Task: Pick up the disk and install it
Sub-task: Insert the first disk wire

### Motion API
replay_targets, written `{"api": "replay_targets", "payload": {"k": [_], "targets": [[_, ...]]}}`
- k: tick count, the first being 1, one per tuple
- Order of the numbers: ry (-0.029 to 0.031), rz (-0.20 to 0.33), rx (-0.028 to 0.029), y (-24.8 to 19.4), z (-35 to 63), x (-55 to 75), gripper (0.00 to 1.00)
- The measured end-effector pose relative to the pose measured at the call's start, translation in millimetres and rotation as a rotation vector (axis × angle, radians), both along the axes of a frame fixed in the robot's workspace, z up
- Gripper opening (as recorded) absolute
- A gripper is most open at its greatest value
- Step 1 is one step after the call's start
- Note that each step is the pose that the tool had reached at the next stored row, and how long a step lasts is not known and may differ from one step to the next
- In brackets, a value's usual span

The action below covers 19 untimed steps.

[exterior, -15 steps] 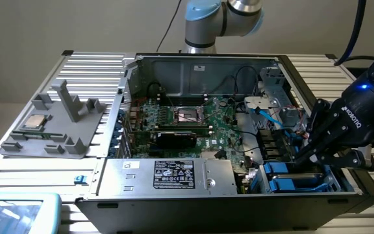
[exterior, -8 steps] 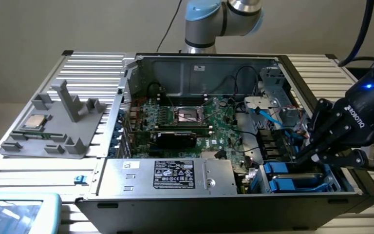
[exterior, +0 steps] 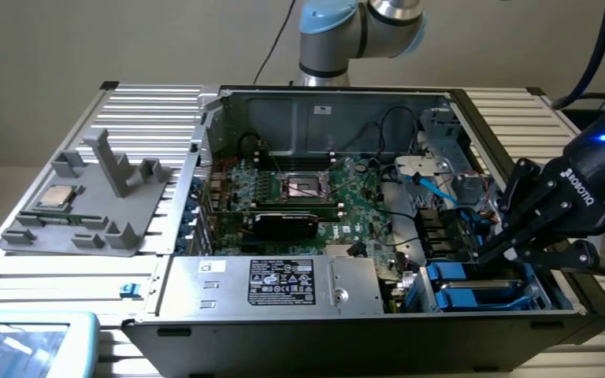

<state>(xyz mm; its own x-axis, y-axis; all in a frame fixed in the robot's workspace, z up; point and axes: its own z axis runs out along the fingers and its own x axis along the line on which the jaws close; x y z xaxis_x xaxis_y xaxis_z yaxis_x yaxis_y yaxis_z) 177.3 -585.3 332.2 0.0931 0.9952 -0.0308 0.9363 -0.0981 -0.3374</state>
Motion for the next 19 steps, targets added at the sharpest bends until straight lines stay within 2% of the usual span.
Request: {"api": "replay_targets", "payload": {"k": [2, 4, 5, 9, 12, 16, 19], "targets": [[0.0086, 0.0, -0.0001, 0.0, 0.0, 1.0, 0.16], [0.0243, 0.0, 0.0, 0.0, 0.0, 1.8, 0.16], [0.0291, 0.0, -0.0001, 0.0, 0.0, 2.3, 0.16], [0.0301, 0.0, -0.0001, 0.0, 0.0, 2.7, 0.16], [0.0352, 0.0, -0.0002, 0.0, -0.1, 4.9, 0.16], [0.0443, -0.001, -0.0001, 0.0, -1.1, 6.8, 0.16], [0.0545, -0.002, -0.0001, 0.0, -1.9, 8.2, 0.16]]}}
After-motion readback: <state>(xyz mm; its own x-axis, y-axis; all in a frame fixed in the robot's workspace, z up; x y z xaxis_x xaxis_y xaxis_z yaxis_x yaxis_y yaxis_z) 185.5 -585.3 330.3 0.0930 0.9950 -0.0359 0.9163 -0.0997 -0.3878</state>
